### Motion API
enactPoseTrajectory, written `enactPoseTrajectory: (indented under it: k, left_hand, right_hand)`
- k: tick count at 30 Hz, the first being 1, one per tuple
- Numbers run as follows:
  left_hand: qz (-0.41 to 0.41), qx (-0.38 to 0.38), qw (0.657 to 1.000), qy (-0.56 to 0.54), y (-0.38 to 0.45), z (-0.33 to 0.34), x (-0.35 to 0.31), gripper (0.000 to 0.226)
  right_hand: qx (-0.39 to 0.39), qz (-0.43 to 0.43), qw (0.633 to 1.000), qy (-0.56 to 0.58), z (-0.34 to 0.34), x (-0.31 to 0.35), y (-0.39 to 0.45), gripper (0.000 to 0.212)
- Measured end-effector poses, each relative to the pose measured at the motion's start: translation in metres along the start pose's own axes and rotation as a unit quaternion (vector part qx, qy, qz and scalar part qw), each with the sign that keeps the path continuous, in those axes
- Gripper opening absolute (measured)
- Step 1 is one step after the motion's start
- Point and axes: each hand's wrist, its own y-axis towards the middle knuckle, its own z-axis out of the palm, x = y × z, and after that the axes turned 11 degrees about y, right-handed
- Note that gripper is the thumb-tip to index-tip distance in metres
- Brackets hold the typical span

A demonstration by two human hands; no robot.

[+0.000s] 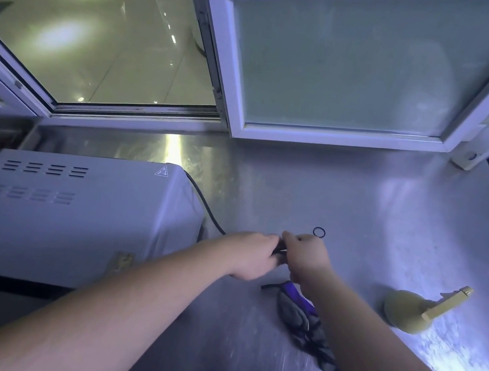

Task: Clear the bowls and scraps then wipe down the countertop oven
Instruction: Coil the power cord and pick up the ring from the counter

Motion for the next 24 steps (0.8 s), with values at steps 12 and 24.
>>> enactPoseTrajectory:
  k: [12, 24]
  left_hand:
    - [-0.005, -0.011, 0.999, -0.041, 0.013, 0.005, 0.014, 0.036]
    - [-0.048, -0.059, 0.995, 0.060, 0.050, 0.038, 0.012, 0.032]
  right_hand:
    - [-0.009, -0.179, 0.978, -0.103, -0.005, -0.004, 0.004, 0.041]
    - [0.063, 0.019, 0.943, -0.327, 0.001, 0.004, 0.047, 0.033]
